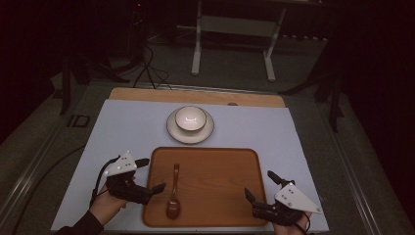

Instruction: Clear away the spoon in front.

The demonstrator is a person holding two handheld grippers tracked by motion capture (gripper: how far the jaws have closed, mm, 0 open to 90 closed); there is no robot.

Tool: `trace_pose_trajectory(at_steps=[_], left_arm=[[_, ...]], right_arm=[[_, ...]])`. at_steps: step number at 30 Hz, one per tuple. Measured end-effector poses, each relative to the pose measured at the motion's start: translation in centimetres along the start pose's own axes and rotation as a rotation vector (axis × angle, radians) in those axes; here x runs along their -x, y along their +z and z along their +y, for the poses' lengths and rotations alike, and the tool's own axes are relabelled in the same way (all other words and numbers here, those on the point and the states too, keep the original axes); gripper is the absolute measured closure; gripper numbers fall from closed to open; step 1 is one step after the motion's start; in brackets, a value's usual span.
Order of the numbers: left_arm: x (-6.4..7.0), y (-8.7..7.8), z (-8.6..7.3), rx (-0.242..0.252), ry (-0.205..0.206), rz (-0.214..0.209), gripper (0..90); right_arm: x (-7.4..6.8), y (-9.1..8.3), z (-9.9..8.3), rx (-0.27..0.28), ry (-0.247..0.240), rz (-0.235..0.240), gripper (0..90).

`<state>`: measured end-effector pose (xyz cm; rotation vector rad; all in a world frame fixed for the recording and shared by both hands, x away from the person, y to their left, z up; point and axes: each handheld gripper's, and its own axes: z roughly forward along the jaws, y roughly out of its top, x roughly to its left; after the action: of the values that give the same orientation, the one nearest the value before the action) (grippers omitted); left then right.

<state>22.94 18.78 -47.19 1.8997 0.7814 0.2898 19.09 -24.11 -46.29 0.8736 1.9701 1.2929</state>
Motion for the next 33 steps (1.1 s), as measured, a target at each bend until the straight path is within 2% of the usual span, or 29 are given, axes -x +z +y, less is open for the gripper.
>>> trace_pose_trajectory(at_steps=[4,8,16,20,23,27,33], left_arm=[[-0.1,-0.3,-1.0,0.019,-0.017,-0.016,0.0],[-0.3,-0.8,-1.4,0.025,0.001,0.006,0.0],[-1.0,-1.3,-2.7,0.046,-0.01,0.024,0.0],[-1.3,-1.5,-3.1,0.072,-0.046,0.02,0.0],[-1.3,-1.5,-3.4,0.084,-0.063,0.047,0.0],[-1.2,-1.2,-3.8,0.069,-0.075,0.033,0.0],[-1.1,-0.7,-4.2,0.069,-0.064,0.017,0.0]], right_arm=[[0.0,0.0,0.0,-0.002,0.0,0.0,12.8],[0.0,0.1,-0.1,-0.004,-0.001,0.001,12.7],[0.2,0.3,-0.2,-0.012,0.003,0.007,12.8],[0.2,0.4,-0.3,-0.015,0.003,0.01,12.7],[0.2,0.4,-0.3,-0.015,0.004,0.008,12.7],[0.4,0.4,-0.4,-0.017,0.006,0.007,12.7],[0.6,0.4,-0.6,-0.02,0.015,0.006,12.7]])
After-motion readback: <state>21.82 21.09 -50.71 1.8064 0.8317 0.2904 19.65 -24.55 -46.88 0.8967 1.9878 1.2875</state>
